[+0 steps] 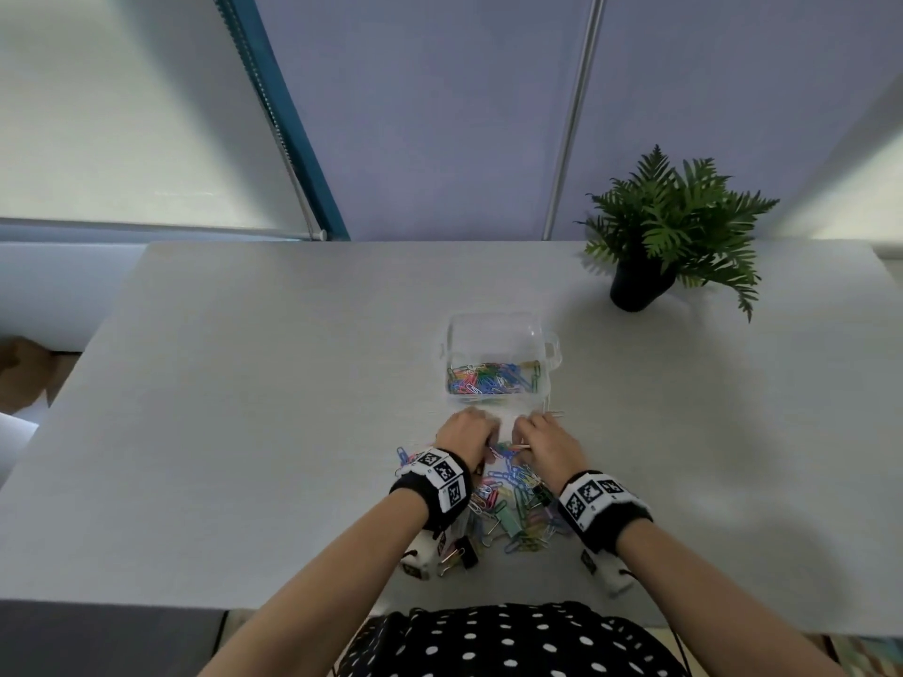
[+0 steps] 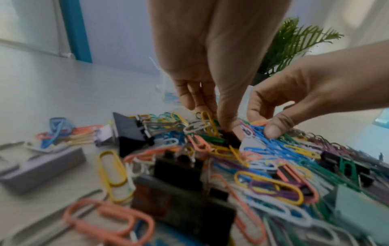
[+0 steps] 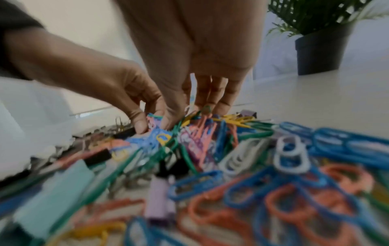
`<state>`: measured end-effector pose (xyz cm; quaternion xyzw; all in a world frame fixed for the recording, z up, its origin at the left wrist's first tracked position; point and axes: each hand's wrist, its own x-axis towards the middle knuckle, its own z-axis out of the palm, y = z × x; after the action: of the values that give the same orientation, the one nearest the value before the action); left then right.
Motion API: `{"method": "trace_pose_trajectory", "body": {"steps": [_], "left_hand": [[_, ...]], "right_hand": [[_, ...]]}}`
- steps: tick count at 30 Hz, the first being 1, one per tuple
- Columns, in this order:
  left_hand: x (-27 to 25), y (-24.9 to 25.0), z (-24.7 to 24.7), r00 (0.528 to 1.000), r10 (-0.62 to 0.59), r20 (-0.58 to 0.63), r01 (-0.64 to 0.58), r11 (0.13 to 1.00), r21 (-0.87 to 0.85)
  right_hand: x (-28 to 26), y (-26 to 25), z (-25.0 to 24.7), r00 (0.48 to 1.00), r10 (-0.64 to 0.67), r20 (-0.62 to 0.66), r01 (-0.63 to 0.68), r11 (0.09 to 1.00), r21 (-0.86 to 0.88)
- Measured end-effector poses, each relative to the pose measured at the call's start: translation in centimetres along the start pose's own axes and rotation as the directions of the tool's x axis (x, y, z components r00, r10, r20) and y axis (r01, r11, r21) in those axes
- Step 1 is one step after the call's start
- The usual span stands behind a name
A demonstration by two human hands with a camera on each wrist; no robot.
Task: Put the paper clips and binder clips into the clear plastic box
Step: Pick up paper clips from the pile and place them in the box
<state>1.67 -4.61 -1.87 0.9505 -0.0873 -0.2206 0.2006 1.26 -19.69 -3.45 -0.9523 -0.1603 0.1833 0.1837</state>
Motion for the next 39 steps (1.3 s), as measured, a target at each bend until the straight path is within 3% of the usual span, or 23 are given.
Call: {"method": "trace_pose_trajectory", "body": {"steps": [3,9,15,19,23,27,31,33,35,37,39], "left_hand": [[-0.3,-0.8,-0.5,1.000,0.010,-0.007,-0.010,0.998,-0.069],[-0.6,-1.8,-2.3,0.996,-0.083,-0.034,0.063,0.917,-0.395],[-0.3,-2.5,-3.3,0.991,-0.131,0.023,0.119,0.793,-0.598],[0.5,-2.1,-5.0,0.976,-0.208,-0.061,0.116,0.737,-0.665],[1.9,-2.0,-7.3,0.968,-0.211,-0.136,0.093,0.804,-0.587],[2.4,-2.3,-8.1,0.977,-0.142,-0.161,0.094,0.956,-0.277],[0.7,-1.8,-6.9,0.956,0.067,-0.286,-0.122,0.977,-0.177],[-0.3,-0.8,-5.5,0.961,0.206,-0.185,-0.234,0.962,-0.142],[-0.6,0.0,-3.5,0.964,0.264,-0.037,-0.267,0.960,-0.087],[-0.2,0.3,-1.4,0.976,0.215,0.044,-0.213,0.976,-0.038],[0.1,0.4,0.0,0.987,0.131,0.088,-0.134,0.991,0.029]], "right_hand": [[0.2,0.4,-0.6,0.996,0.058,0.074,-0.075,0.964,0.254],[0.5,0.2,-2.4,0.995,0.098,0.032,-0.098,0.795,0.598],[0.7,0.0,-4.1,0.991,0.123,0.056,-0.125,0.681,0.722],[1.8,-0.3,-5.5,0.989,0.145,0.009,-0.098,0.623,0.776],[3.7,-0.4,-7.0,0.983,0.173,-0.056,-0.073,0.655,0.752],[4.7,0.3,-7.4,0.979,0.125,-0.160,-0.024,0.853,0.521],[3.6,2.7,-7.5,0.950,0.165,-0.265,-0.024,0.884,0.467],[3.0,4.7,-6.9,0.916,0.250,-0.313,-0.095,0.895,0.436],[2.9,6.0,-5.9,0.924,0.292,-0.248,-0.196,0.916,0.349],[2.8,6.0,-5.0,0.957,0.280,-0.070,-0.260,0.943,0.208],[2.6,4.9,-4.2,0.973,0.228,0.023,-0.229,0.969,0.090]]}}
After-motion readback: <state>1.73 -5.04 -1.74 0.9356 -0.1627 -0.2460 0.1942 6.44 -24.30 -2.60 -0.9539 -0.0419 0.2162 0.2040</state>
